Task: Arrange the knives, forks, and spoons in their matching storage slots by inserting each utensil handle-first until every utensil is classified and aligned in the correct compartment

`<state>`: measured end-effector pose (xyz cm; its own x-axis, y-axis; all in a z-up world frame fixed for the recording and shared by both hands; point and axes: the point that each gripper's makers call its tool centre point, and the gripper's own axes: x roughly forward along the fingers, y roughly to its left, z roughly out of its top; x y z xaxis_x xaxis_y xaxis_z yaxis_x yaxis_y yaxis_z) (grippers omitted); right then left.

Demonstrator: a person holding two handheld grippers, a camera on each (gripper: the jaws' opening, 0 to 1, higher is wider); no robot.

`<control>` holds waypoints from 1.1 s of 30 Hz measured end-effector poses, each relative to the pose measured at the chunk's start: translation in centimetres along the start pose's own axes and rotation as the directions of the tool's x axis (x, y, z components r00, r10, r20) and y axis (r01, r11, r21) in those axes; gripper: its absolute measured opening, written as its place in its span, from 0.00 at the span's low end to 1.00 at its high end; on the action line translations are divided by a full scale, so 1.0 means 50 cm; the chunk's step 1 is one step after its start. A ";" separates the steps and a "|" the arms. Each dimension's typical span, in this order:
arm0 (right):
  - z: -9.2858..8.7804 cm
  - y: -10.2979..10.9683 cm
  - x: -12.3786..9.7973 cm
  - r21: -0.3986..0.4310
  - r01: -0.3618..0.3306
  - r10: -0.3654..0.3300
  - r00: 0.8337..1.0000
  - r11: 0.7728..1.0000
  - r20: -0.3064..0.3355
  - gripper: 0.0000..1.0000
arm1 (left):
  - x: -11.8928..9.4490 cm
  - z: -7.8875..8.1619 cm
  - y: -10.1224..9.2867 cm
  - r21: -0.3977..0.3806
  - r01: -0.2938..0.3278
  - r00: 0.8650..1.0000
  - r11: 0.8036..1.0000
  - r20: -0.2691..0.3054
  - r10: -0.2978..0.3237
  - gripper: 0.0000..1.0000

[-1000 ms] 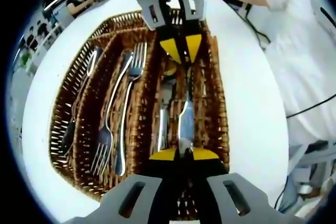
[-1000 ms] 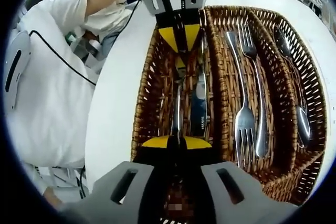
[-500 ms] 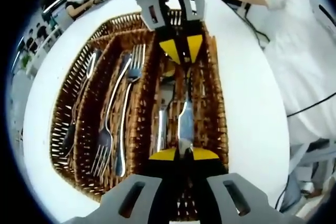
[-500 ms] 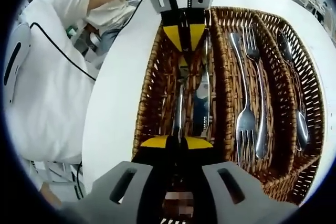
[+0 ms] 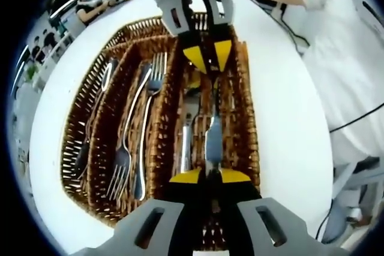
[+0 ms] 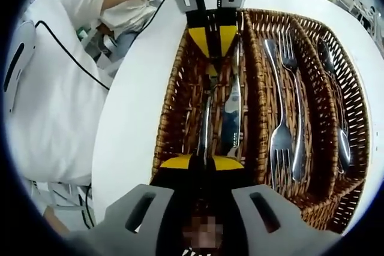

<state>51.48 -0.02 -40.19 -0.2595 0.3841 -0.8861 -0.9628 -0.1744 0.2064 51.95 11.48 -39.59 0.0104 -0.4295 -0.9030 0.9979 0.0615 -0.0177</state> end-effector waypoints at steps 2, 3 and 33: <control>0.001 -0.001 -0.006 -0.011 0.011 -0.010 1.000 1.000 0.005 0.10 | -0.003 0.002 0.002 -0.001 -0.007 1.000 1.000 0.004 0.007 0.08; 0.002 -0.004 -0.009 -0.009 0.018 -0.018 1.000 1.000 0.010 0.10 | -0.004 0.002 0.003 -0.001 -0.011 1.000 1.000 0.006 0.011 0.08; 0.018 -0.015 -0.042 0.023 0.144 -0.146 0.976 0.989 0.161 0.18 | -0.059 0.035 0.021 -0.117 -0.205 0.954 0.972 0.196 0.225 0.14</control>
<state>52.66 0.10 -38.12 -0.1247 0.5462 -0.8283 -0.9916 -0.0965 0.0857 53.10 11.26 -36.19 0.2470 -0.5726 -0.7817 0.9601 0.2536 0.1176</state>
